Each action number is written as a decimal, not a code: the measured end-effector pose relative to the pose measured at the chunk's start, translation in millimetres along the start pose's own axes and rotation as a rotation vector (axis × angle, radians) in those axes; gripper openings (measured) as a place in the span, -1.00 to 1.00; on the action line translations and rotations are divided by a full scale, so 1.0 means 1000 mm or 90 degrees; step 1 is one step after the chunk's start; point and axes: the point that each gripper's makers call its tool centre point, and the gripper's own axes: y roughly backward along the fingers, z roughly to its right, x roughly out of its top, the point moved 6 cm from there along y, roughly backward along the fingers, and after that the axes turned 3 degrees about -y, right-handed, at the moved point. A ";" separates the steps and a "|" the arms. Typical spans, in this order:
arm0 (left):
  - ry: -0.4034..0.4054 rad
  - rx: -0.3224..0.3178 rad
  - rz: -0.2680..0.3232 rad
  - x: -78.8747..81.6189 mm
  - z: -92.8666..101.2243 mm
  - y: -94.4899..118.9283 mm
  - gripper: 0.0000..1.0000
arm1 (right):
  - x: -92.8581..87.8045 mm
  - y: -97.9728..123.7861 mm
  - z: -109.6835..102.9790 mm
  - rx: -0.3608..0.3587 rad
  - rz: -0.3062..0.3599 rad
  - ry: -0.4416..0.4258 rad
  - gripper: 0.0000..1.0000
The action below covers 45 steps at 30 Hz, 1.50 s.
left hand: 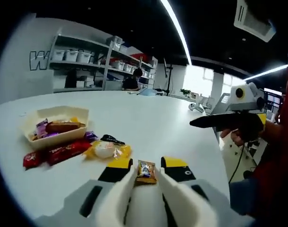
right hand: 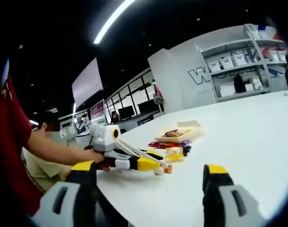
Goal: Place the target food into the container with the food tongs after gripping and lifting it, then release it inside without dropping or visibly crushing the food.
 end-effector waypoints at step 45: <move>0.085 0.043 -0.014 0.003 -0.023 0.013 -0.58 | -0.002 0.002 0.000 -0.012 -0.016 -0.006 0.84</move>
